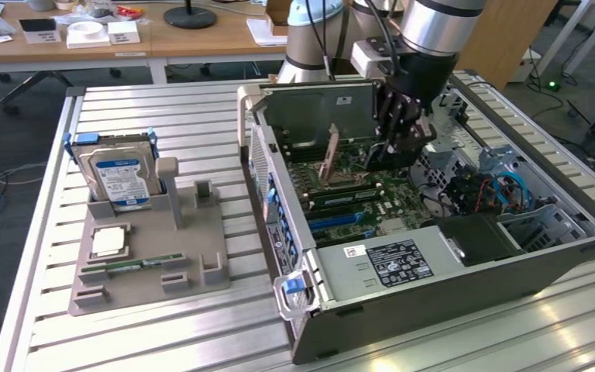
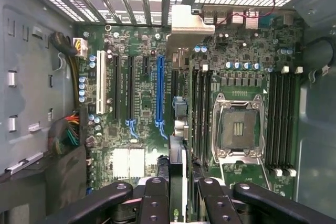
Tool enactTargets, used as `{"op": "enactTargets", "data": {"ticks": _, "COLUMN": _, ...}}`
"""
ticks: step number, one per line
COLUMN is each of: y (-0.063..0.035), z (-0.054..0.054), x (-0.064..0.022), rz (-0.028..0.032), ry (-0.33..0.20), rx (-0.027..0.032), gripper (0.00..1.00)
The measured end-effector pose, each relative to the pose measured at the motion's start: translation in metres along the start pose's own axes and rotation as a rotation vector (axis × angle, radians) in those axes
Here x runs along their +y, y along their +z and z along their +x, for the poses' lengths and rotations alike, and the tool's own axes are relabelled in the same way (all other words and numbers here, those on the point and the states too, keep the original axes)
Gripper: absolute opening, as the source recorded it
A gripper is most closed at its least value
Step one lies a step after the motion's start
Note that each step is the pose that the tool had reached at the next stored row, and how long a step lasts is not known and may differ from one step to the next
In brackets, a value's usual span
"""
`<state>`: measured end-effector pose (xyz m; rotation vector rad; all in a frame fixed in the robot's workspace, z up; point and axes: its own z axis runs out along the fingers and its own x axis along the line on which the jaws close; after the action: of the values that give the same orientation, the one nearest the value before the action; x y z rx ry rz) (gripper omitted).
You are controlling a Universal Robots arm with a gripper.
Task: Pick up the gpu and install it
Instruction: 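Insert the gpu into the slot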
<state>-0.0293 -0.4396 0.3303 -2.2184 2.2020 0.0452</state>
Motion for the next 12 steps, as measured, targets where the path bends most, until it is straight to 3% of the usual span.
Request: {"op": "enactTargets", "data": {"ticks": 12, "y": 0.0173, "z": 0.001, "x": 0.0018, "rz": 0.0, "ry": 0.0, "rx": 0.0, "gripper": 0.26}}
